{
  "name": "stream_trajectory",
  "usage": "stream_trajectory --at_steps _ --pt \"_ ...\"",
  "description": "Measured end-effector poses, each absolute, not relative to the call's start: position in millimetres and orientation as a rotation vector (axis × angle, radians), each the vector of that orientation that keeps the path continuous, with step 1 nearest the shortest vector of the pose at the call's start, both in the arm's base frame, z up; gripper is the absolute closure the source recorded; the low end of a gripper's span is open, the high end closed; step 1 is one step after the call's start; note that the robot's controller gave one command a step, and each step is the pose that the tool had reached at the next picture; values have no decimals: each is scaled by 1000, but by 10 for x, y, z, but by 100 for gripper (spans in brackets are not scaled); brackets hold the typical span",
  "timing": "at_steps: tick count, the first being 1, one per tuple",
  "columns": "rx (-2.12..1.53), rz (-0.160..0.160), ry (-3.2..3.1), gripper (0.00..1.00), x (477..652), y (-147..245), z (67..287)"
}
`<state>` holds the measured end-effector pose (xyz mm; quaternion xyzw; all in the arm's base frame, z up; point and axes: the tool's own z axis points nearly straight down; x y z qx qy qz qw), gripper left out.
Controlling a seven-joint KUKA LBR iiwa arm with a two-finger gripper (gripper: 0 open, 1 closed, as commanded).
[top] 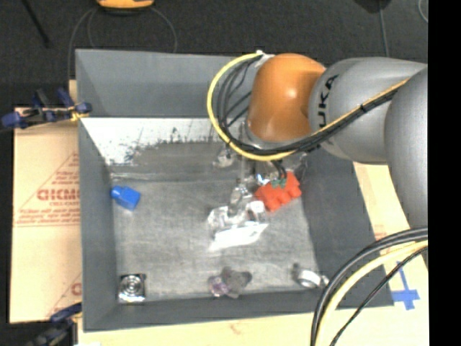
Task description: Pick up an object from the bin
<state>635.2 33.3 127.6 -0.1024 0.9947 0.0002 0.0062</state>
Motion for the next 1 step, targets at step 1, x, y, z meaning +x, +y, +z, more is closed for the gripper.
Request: stream_trajectory --at_steps 1 --pt "-792 -5 3033 0 6465 177 1312"
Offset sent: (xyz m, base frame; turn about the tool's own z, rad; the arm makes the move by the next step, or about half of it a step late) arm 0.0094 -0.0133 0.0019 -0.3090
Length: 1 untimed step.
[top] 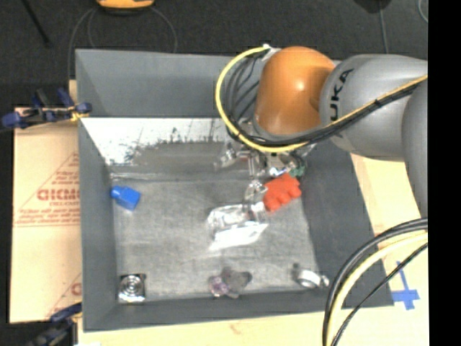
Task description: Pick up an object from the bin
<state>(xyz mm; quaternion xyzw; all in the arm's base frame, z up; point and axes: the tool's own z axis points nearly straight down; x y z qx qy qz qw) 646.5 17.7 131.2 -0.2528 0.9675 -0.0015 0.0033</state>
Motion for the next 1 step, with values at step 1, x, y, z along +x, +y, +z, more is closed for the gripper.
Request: stream_trajectory --at_steps 1 --pt "-825 -1 3013 0 6409 222 1288"
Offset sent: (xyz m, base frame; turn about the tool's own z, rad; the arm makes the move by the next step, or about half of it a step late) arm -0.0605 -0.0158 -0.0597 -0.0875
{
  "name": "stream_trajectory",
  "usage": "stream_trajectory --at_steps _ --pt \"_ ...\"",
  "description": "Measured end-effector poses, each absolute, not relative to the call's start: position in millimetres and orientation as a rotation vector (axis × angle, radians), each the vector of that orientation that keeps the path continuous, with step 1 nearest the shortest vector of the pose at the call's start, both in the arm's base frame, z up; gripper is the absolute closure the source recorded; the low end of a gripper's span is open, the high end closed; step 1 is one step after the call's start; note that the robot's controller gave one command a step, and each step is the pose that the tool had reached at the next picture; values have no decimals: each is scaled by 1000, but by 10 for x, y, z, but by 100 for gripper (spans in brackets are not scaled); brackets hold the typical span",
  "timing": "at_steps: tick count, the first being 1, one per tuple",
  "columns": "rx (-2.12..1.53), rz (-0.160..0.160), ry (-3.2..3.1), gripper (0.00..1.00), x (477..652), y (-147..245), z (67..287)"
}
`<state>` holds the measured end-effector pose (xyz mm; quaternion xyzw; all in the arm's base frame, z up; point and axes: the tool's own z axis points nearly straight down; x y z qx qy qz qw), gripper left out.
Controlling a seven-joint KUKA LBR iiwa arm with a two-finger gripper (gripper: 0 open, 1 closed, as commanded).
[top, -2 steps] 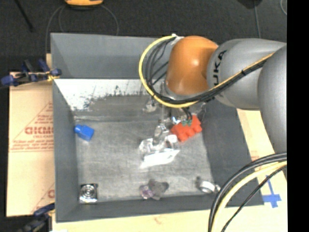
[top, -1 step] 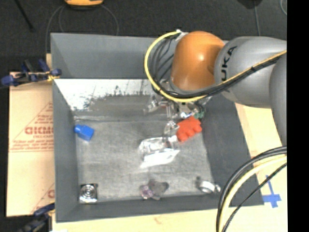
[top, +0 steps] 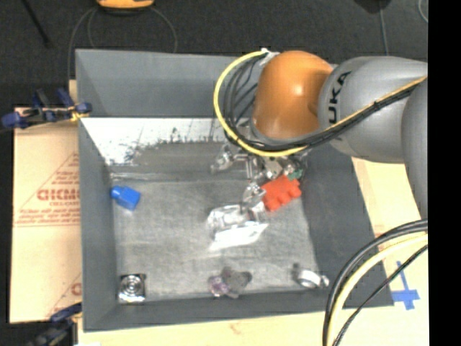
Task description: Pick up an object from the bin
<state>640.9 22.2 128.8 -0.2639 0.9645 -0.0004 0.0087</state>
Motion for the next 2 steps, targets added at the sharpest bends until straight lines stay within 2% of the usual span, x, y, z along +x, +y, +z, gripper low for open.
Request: stream_trajectory --at_steps 1,2 --pt "-947 -4 2981 0 6210 111 1256" --pt "-996 -5 2965 0 6196 103 1252"
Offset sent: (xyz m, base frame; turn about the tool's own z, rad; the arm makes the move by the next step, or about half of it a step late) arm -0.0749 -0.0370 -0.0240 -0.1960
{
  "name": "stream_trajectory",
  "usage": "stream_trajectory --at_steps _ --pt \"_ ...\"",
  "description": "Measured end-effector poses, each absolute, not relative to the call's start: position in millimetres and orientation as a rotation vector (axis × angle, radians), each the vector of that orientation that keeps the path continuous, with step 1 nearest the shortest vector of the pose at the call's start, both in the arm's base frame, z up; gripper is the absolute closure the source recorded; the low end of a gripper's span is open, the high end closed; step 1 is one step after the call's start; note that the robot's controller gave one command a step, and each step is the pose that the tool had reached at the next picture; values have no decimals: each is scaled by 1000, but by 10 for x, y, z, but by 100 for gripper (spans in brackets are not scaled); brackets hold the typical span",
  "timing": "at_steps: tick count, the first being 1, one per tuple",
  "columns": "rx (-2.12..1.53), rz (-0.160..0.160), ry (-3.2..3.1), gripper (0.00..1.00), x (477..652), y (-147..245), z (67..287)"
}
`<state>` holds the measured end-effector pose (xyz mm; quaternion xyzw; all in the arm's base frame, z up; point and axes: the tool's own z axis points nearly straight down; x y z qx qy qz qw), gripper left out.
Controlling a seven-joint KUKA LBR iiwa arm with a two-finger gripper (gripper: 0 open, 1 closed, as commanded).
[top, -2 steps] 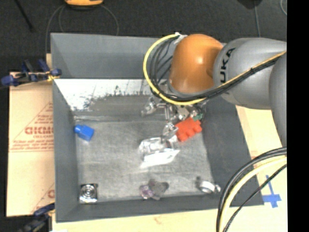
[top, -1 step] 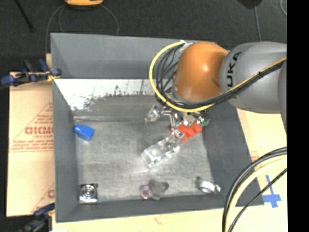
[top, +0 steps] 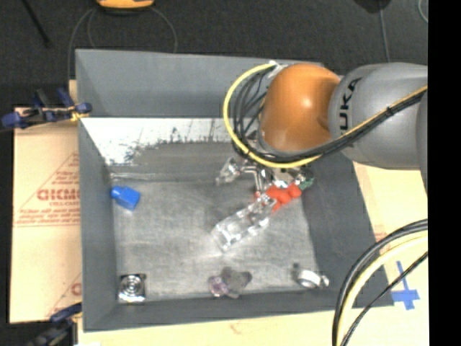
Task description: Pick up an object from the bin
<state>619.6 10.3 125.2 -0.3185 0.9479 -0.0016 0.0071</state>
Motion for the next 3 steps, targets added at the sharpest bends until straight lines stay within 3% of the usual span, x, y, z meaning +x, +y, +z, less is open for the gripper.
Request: stream_trajectory --at_steps 1,2,3 --pt "-1113 -17 2922 0 6173 35 1239" --pt "-1622 -6 2683 0 6094 -29 1566" --pt "-1683 10 2657 0 5406 229 892"
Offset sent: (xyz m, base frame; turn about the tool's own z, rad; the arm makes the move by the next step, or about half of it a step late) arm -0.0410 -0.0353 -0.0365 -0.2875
